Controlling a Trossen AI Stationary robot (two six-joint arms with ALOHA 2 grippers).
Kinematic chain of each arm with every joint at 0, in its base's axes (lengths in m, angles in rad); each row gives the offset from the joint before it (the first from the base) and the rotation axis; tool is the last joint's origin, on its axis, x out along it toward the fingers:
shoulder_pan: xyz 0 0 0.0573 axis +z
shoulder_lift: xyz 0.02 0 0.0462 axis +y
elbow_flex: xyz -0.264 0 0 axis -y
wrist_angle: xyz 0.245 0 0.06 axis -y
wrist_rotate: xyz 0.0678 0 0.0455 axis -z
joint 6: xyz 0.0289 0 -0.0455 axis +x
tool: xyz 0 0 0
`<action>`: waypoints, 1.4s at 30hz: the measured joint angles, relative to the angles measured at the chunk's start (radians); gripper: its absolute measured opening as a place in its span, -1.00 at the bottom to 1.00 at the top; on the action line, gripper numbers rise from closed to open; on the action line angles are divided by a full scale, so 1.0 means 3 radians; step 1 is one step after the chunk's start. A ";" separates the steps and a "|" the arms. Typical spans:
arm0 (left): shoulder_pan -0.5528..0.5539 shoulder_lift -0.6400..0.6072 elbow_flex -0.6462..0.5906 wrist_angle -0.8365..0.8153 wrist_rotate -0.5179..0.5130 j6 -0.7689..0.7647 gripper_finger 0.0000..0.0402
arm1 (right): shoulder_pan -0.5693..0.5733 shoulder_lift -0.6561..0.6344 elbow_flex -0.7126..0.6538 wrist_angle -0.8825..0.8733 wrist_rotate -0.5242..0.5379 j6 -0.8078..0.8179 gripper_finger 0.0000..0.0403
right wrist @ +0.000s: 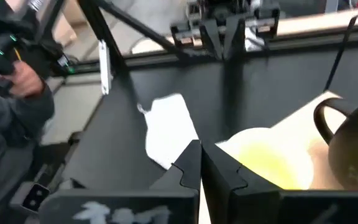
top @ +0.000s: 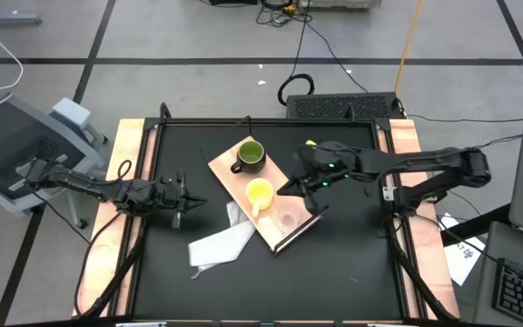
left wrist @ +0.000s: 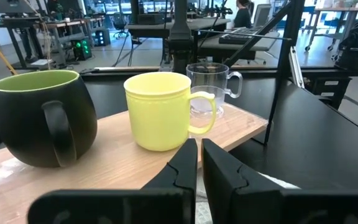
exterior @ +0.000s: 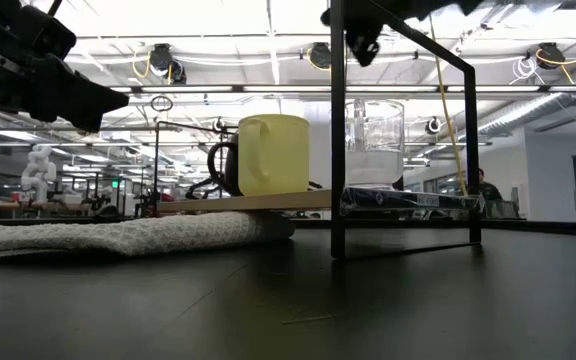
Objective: Stack small to large cups/mugs on shelf
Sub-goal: Adjust all the mugs
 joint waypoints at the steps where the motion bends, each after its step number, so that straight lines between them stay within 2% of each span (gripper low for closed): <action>1: 0.0000 0.0000 0.0000 -0.0003 0.0000 -0.0014 -0.87 | -0.0019 0.0078 0.0102 -0.0105 -0.0003 -0.0030 -1.00; 6: 0.0000 0.0000 0.0001 -0.0094 0.0000 -0.0047 -0.87 | -0.0130 0.0532 0.0711 -0.0836 -0.0175 -0.0222 -1.00; 10: 0.0001 0.0000 0.0001 -0.0168 0.0000 -0.0053 -0.87 | -0.0209 0.0798 0.1025 -0.0966 -0.0172 -0.0295 -1.00; 18: 0.0000 0.0000 0.0001 -0.0176 0.0000 -0.0048 -0.87 | -0.0488 0.1032 0.1273 -0.0956 -0.0172 -0.0171 -1.00; 28: 0.0001 0.0000 0.0001 -0.0239 -0.0006 -0.0039 -0.87 | -0.0741 0.1352 0.1724 -0.1364 -0.0173 -0.0073 -1.00; 38: 0.0001 0.0000 0.0001 -0.0259 -0.0033 -0.0064 -0.87 | -0.0778 0.1588 0.2369 -0.2191 -0.0178 -0.0176 -1.00; 42: 0.0001 0.0000 0.0001 -0.0267 -0.0033 -0.0059 -0.87 | -0.0764 0.1652 0.2407 -0.2367 -0.0170 -0.0216 -1.00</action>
